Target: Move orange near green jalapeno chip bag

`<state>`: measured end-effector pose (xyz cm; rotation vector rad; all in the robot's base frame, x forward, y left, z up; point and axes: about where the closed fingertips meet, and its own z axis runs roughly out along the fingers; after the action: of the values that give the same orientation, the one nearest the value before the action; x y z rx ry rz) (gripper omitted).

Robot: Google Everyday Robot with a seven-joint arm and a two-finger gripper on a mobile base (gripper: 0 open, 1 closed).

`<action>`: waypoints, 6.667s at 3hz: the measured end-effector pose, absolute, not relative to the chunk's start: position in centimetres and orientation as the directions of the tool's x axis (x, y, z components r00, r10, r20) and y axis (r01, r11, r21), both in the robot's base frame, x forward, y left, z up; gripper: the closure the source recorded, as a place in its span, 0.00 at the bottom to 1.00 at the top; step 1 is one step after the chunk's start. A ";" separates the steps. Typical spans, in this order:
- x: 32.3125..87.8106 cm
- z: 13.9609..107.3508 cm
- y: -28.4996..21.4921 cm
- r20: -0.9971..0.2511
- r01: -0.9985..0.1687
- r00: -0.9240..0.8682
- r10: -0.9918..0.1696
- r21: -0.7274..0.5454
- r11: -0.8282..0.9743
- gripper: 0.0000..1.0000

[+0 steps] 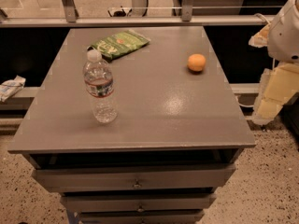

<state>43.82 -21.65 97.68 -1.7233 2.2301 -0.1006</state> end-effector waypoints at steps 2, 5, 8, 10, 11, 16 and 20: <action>45.6 97.0 -21.8 -0.245 -0.921 -0.221 -0.944 -0.267 0.285 0.00; 59.0 93.2 -22.3 -0.518 -0.848 -0.185 -0.835 -0.346 0.402 0.00; 68.2 88.9 -17.0 -0.753 -0.825 -0.206 -0.625 -0.210 0.525 0.00; 69.7 86.0 -16.3 -0.778 -0.811 -0.271 -0.567 -0.132 0.570 0.26; 69.8 85.6 -16.3 -0.783 -0.806 -0.286 -0.552 -0.116 0.581 0.49; 72.0 94.0 -12.8 -0.861 -0.829 -0.107 -0.497 -0.199 0.522 1.00; 79.6 88.2 1.4 -0.910 -0.857 -0.081 -0.407 -0.145 0.495 1.00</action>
Offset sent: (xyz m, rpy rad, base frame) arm 0.0649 -0.0081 -0.0296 0.1189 -0.0882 -0.0250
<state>79.60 1.37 88.18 -1.0873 1.6903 0.5360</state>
